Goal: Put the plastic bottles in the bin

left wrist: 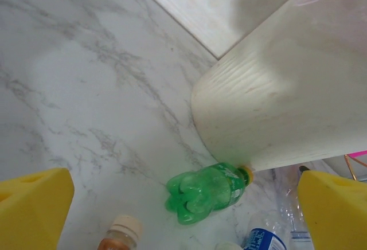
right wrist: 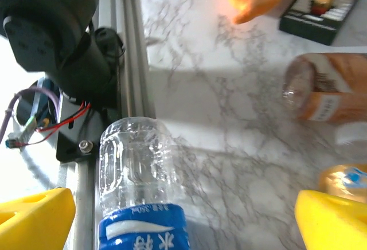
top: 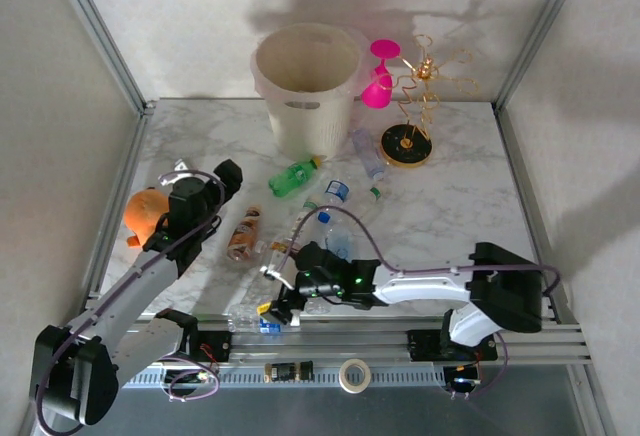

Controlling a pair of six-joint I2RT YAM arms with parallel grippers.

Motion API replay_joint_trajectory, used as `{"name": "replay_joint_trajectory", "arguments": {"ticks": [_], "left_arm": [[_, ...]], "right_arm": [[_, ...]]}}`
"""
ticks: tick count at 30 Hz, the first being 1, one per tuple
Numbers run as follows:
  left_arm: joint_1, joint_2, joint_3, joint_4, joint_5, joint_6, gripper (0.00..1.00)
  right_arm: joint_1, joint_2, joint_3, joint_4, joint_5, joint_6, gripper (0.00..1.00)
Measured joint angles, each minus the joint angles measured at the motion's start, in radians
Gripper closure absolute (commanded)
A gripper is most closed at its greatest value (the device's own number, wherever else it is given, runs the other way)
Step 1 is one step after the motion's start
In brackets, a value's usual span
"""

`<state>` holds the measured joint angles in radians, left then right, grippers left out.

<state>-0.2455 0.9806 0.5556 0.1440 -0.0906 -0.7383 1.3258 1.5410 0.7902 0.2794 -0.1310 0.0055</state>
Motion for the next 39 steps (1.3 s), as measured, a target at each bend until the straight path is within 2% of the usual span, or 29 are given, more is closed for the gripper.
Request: {"name": "replay_joint_trajectory", "arguments": {"ticks": [7, 16, 31, 33, 36, 39], "left_arm": [[0.075, -0.064, -0.081, 0.006, 0.046, -0.015, 0.00], [0.176, -0.114, -0.126, 0.012, 0.098, -0.026, 0.00], [0.204, -0.089, -0.129, 0.029, 0.148, -0.053, 0.00], [0.205, -0.082, -0.129, 0.040, 0.149, -0.060, 0.00], [0.208, -0.073, -0.129, 0.048, 0.152, -0.069, 0.00], [0.208, -0.071, -0.129, 0.048, 0.151, -0.075, 0.00]], "right_arm": [[0.053, 0.151, 0.106, -0.023, 0.000, -0.113, 0.02], [0.092, 0.248, 0.167, -0.065, 0.001, -0.178, 0.04], [0.093, 0.308, 0.174, -0.087, 0.007, -0.209, 0.18], [0.093, 0.322, 0.175, -0.090, 0.007, -0.211, 0.23], [0.095, 0.329, 0.177, -0.095, 0.000, -0.222, 0.39], [0.095, 0.329, 0.182, -0.093, -0.003, -0.230, 0.46]]}}
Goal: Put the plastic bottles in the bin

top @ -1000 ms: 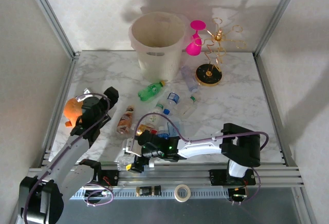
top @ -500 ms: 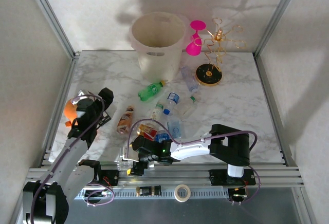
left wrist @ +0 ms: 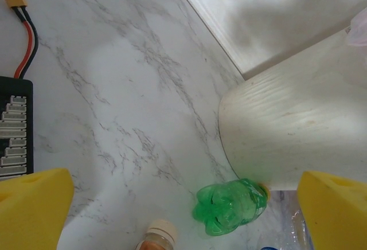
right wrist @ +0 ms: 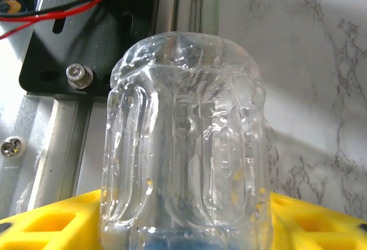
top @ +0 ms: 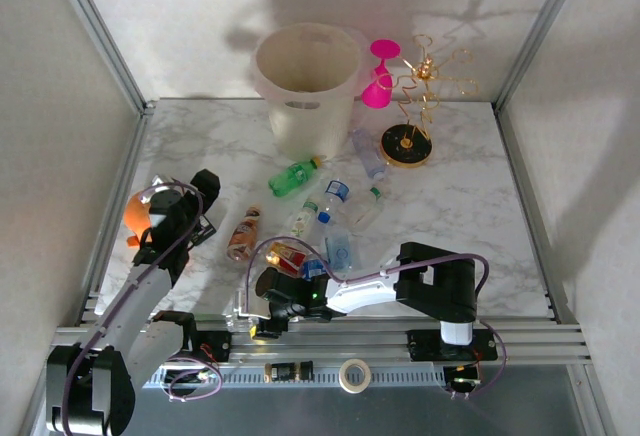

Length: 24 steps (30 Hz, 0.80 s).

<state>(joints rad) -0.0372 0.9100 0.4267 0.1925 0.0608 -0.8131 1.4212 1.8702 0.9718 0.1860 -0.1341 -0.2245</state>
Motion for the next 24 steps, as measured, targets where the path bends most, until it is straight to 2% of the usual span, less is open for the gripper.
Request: {"name": "replay_joint_trajectory", "arguments": {"ticks": [5, 9, 18, 24], "left_arm": [[0.002, -0.001, 0.000, 0.006, 0.000, 0.000, 0.00], [0.006, -0.010, 0.000, 0.006, -0.001, 0.000, 0.00], [0.016, -0.017, 0.000, 0.029, -0.003, -0.003, 0.00], [0.016, 0.002, 0.000, 0.078, 0.039, -0.003, 0.00]], "right_arm": [[-0.010, -0.003, 0.000, 0.000, -0.020, 0.003, 0.47], [-0.062, -0.061, -0.018, 0.001, -0.048, 0.013, 0.48], [-0.295, -0.282, -0.031, 0.061, -0.107, 0.082, 0.51], [-0.484, -0.331, 0.021, 0.058, -0.103, 0.144, 0.51]]}}
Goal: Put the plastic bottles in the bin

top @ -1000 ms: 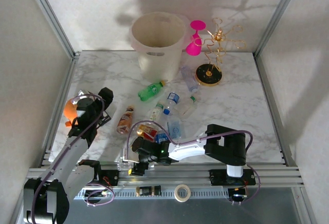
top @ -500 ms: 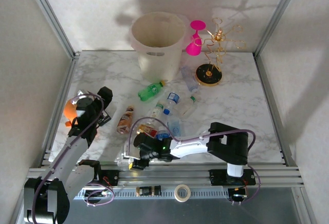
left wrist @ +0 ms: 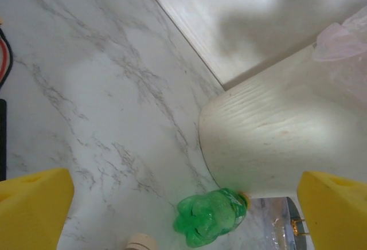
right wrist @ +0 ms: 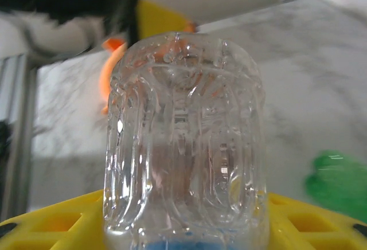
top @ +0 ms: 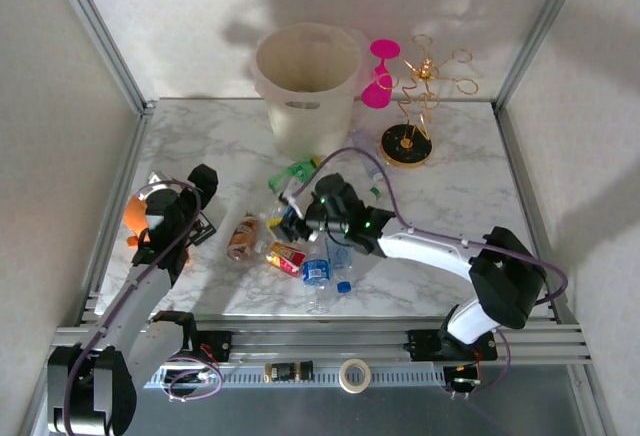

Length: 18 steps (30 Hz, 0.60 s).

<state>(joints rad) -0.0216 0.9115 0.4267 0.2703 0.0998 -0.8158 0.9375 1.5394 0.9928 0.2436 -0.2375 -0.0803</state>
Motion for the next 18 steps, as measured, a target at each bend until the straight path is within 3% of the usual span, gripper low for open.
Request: {"name": "replay_joint_trajectory", "arguments": {"ticks": [8, 18], "left_arm": [[-0.016, 0.021, -0.004, 0.018, 0.068, 0.020, 0.00], [-0.137, 0.060, -0.005, 0.026, 0.076, 0.071, 0.01]], "right_arm": [[-0.159, 0.001, 0.165, 0.005, 0.087, 0.046, 0.51], [-0.307, 0.156, 0.502, 0.071, 0.166, 0.109, 0.51]]}}
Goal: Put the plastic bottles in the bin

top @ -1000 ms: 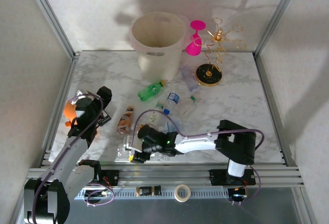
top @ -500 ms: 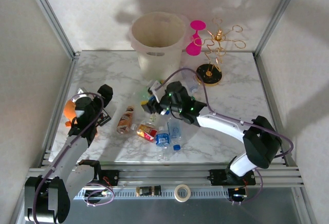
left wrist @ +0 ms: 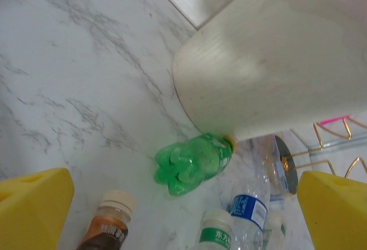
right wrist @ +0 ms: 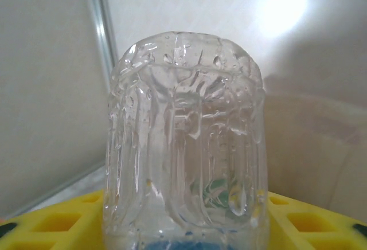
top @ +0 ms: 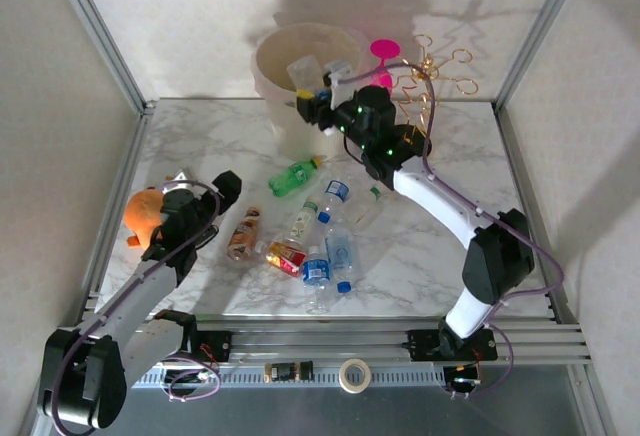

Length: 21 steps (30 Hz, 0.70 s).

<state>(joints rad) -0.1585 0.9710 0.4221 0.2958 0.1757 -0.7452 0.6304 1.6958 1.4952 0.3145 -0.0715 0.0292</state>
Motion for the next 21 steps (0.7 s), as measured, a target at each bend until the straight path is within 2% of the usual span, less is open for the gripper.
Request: {"name": "replay_joint_trajectory", "arguments": {"ticks": [12, 21], "left_arm": [[-0.098, 0.069, -0.021, 0.037, 0.001, 0.005, 0.00], [-0.108, 0.066, -0.032, 0.035, 0.000, 0.005, 0.00]], "right_arm": [[-0.071, 0.348, 0.481, 0.030, 0.052, 0.028, 0.51], [-0.089, 0.521, 0.674, 0.011, 0.052, 0.019, 0.50]]}}
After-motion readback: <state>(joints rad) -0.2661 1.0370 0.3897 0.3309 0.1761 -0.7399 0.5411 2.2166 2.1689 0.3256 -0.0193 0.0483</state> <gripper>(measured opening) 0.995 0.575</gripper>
